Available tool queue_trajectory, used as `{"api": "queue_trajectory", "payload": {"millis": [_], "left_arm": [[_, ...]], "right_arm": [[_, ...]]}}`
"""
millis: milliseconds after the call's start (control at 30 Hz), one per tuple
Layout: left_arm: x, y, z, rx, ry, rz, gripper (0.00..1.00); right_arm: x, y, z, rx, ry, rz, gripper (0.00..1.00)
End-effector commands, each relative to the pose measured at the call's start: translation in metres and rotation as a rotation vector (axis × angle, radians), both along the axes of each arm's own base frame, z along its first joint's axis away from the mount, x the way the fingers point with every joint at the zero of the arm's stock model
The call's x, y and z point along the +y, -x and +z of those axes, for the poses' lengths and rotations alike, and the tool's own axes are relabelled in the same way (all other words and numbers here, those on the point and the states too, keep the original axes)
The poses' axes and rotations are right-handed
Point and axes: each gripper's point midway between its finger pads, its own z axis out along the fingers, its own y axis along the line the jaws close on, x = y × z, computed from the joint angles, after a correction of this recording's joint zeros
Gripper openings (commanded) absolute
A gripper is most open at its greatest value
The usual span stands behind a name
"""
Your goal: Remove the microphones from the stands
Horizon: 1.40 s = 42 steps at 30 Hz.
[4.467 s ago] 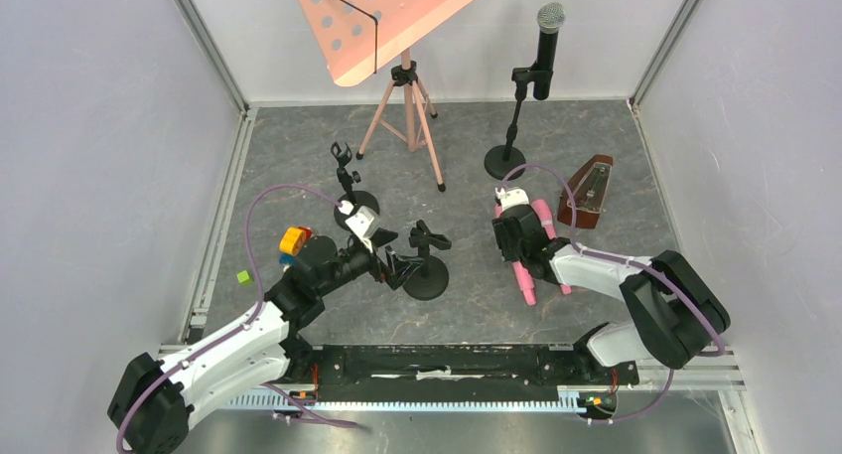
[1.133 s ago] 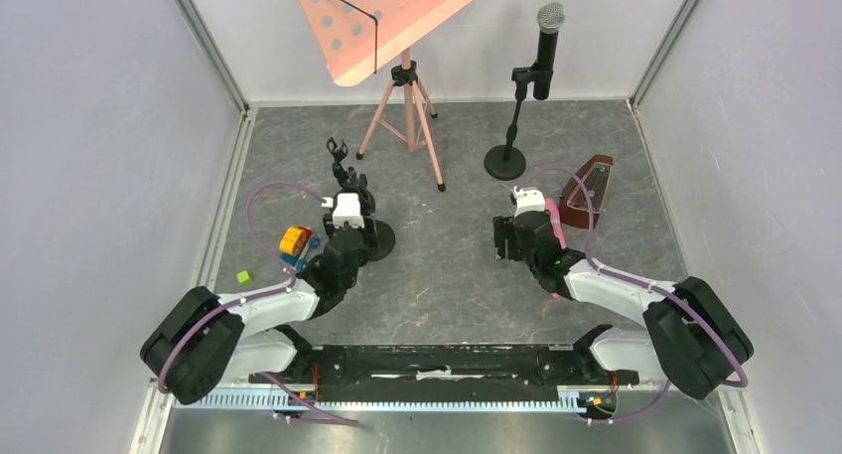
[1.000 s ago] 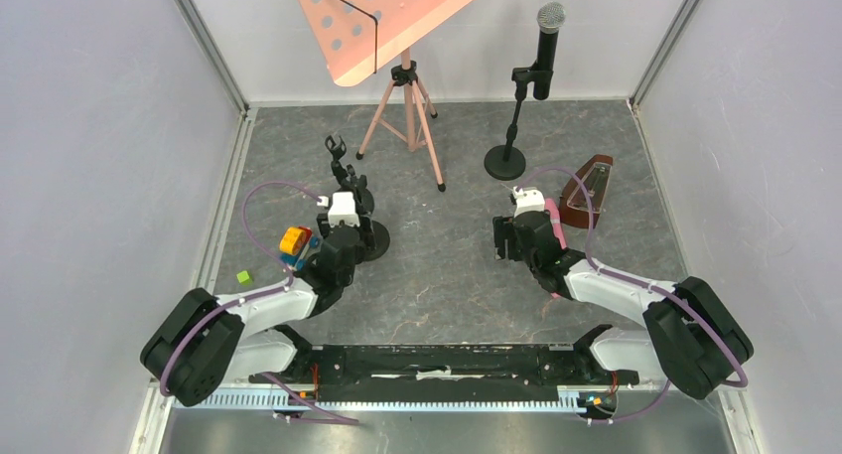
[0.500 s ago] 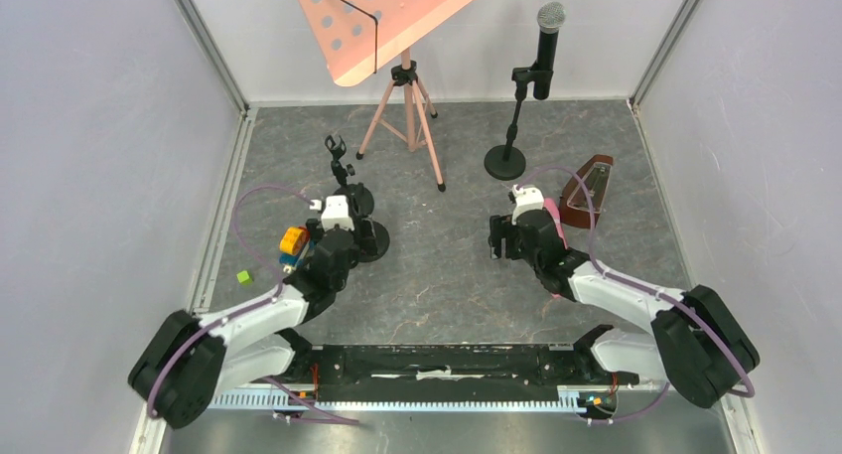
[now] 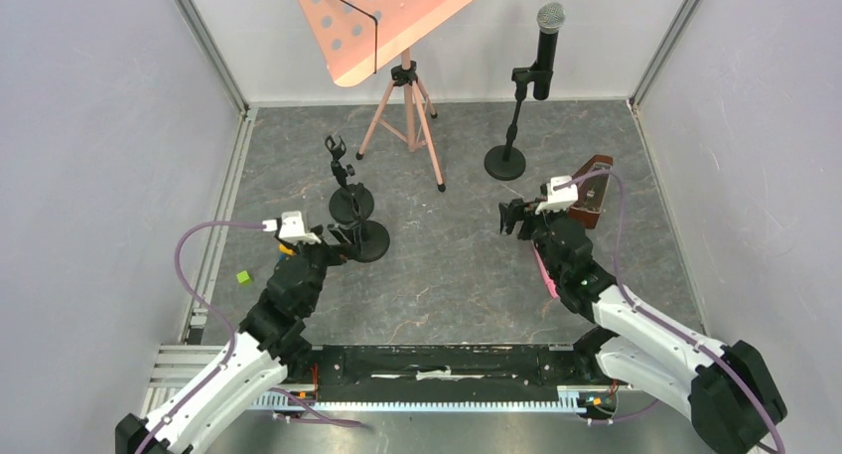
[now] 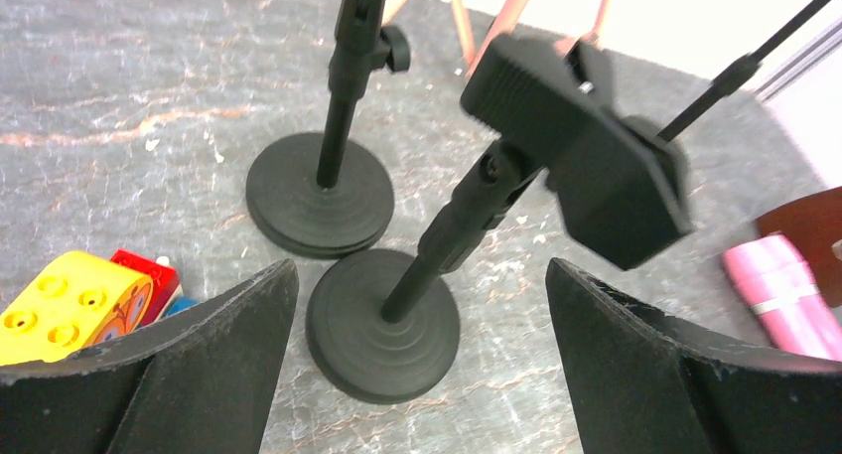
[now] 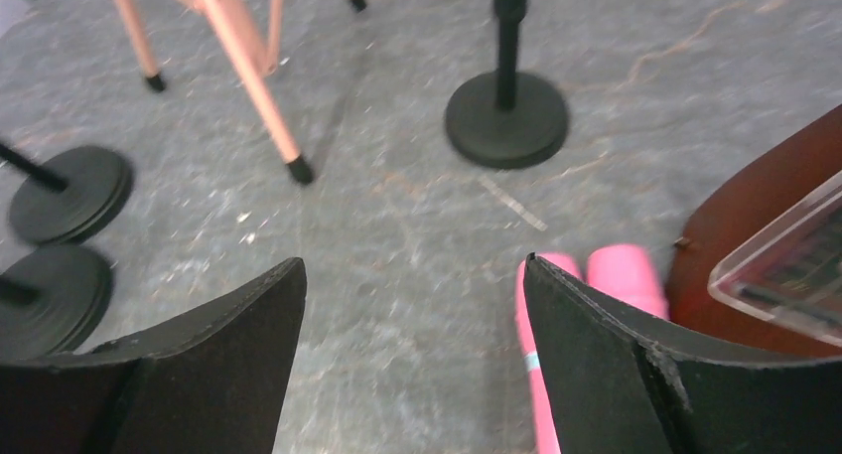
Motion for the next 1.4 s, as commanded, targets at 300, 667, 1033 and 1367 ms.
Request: {"api": "queue_trajectory", "payload": {"millis": [300,667,1033,1367], "left_arm": [[-0.025,0.025,0.044,-0.151,-0.003,-0.237,1.00],[-0.057,0.047,0.083,-0.279,0.041,-0.459,1.00],[-0.072,0.044,0.080,-0.257,0.004,-0.528,1.00],[-0.069,0.041,0.079,-0.266,-0.020,-0.506,1.00]], "right_arm": [[-0.018,-0.114,0.084,-0.081,0.006,-0.132,0.82],[-0.026,-0.178,0.072,-0.054,0.069,-0.180,0.77],[-0.023,-0.224,0.049,-0.084,0.050,-0.213,0.67],[-0.018,-0.242,0.034,-0.159,0.058,-0.208,0.59]]}}
